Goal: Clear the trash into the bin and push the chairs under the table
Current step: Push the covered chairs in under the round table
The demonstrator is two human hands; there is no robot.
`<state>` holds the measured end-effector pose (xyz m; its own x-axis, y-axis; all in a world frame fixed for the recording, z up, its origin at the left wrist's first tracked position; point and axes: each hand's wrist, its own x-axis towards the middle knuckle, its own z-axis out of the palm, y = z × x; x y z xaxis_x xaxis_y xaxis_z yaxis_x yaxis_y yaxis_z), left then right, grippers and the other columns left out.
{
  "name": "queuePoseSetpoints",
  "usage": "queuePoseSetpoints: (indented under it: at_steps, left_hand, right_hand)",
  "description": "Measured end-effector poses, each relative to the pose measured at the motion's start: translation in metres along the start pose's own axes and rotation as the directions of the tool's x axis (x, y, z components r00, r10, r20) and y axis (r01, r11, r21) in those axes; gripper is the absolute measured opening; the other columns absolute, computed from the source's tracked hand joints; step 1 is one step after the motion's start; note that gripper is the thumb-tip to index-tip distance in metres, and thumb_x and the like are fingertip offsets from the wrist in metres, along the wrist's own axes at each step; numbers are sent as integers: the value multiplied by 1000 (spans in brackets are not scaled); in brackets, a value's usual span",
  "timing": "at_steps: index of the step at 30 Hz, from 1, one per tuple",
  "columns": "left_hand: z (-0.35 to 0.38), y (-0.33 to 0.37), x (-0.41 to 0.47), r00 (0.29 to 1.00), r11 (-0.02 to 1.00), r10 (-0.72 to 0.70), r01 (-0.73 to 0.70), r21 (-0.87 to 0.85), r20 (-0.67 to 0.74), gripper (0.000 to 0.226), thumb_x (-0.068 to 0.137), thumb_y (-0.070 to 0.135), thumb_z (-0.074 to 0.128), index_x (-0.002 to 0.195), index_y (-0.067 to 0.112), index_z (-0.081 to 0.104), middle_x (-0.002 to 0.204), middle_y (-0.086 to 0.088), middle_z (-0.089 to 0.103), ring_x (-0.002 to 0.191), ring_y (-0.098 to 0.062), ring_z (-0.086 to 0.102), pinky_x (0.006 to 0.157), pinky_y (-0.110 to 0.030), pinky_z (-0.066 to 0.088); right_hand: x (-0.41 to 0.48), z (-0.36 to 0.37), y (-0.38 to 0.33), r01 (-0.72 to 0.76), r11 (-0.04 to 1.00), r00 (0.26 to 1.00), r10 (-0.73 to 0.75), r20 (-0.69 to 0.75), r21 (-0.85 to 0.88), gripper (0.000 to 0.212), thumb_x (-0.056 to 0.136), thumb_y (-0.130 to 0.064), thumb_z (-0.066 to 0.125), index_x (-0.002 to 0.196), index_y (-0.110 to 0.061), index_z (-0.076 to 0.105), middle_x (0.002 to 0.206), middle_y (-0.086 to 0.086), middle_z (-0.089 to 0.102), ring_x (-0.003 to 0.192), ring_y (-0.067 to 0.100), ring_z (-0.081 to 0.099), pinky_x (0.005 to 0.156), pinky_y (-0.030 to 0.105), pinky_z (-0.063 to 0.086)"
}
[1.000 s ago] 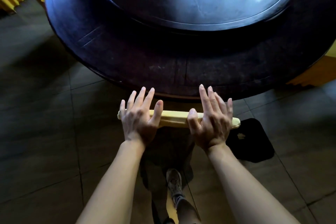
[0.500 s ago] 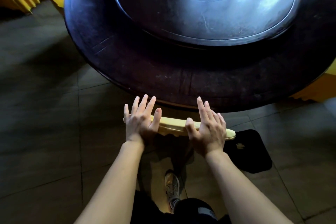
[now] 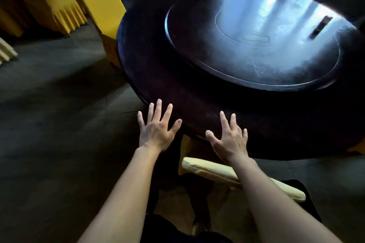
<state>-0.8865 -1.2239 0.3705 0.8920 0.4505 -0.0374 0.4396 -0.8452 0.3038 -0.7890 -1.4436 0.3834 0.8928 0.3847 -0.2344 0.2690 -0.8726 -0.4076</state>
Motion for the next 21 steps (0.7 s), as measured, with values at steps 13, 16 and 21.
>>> queuePoseSetpoints:
  at_steps: [13, 16, 21]
  left_hand:
    - [-118, -260, 51, 970, 974, -217, 223, 45, -113, 81, 92, 77, 10, 160, 35, 5, 170, -6, -8, 156, -27, -12, 118, -60, -13]
    - [-134, -311, 51, 946, 952, -298, 304, 32, -123, 82, 92, 77, 9, 161, 34, 4, 170, -6, -10, 156, -28, -12, 119, -62, -11]
    - [-153, -378, 53, 905, 913, -403, 408, 10, -140, 82, 92, 77, 8, 161, 34, 2, 170, -6, -12, 156, -28, -13, 120, -64, -11]
  right_hand:
    - [88, 80, -312, 258, 966, 966, -257, -32, 36, 86, 90, -78, 26, 162, -39, 0, 172, 17, -9, 158, 33, -2, 123, 58, -6]
    - [99, 101, -370, 335, 942, 942, -335, -8, 3, 84, 91, -79, 24, 162, -40, -2, 172, 16, -10, 158, 31, -2, 123, 58, -6]
    - [123, 134, -444, 428, 903, 904, -426, 49, -49, 83, 92, -81, 23, 161, -43, -4, 172, 14, -12, 158, 30, -5, 123, 57, -7]
